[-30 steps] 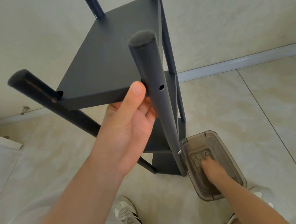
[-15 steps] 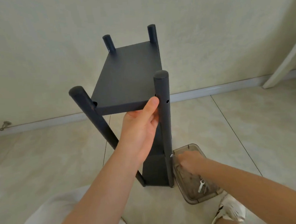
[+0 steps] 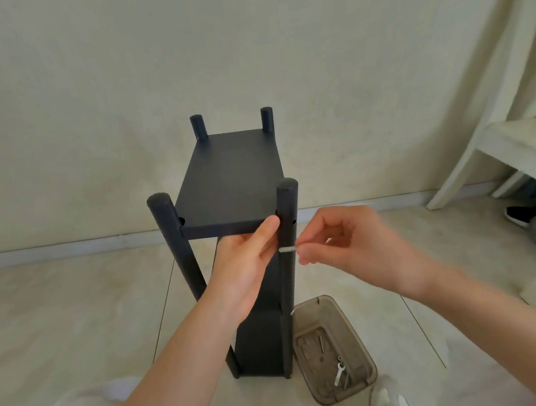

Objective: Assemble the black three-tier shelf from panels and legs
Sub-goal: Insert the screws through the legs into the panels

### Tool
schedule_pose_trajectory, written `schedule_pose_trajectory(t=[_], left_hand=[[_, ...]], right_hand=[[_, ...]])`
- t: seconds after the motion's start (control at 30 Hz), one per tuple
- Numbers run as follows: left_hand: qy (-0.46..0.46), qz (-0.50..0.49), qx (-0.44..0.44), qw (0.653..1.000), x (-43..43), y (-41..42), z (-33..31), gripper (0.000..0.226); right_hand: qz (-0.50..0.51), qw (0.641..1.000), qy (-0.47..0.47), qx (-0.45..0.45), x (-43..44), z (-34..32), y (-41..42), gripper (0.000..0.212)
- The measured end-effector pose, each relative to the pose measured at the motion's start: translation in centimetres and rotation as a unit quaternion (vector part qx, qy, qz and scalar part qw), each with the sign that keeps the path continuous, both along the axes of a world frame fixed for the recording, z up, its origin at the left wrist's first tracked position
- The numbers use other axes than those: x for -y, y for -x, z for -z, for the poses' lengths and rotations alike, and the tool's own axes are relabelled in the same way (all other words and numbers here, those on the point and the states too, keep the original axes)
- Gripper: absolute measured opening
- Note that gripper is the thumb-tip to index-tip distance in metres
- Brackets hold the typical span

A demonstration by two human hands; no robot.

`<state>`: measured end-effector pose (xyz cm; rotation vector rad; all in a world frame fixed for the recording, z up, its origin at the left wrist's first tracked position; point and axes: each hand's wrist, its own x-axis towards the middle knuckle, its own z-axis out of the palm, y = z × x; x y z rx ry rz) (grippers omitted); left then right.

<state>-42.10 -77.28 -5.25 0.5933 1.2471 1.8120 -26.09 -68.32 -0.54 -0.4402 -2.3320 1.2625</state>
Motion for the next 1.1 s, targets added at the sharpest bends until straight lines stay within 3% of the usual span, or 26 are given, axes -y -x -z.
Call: schedule_pose_trajectory(t=[0.2, 0.37, 0.5, 0.63, 0.87, 1.1], left_hand=[[0.021, -0.013, -0.025, 0.999, -0.5, -0.1, 0.2, 0.032], [0.011, -0.015, -0.030, 0.999, -0.9, -0.4, 0.2, 0.030], [-0.008, -0.018, -0.004, 1.000, -1.1, -0.3, 0.3, 0.043], [-0.017, -0.018, 0.016, 1.000, -1.1, -0.1, 0.4, 0.038], [-0.033, -0.008, 0.019, 0.999, -1.1, -0.3, 0.4, 0.021], [-0.029, -0.019, 0.015, 0.999, -1.3, -0.3, 0.4, 0.036]], right_hand=[[0.062, 0.991, -0.037, -0.109, 1.1, -0.2, 0.2, 0.018], [0.081, 0.977, -0.139, -0.137, 1.0, 0.2, -0.1, 0.015], [0.101, 0.971, -0.173, -0.131, 0.5, 0.7, -0.3, 0.019], [0.125, 0.960, -0.210, -0.140, 0.1, 1.2, -0.8, 0.012], [0.135, 0.968, -0.175, -0.120, -0.9, 2.4, -1.4, 0.016], [0.129, 0.979, -0.107, -0.119, -1.7, 2.6, -0.9, 0.019]])
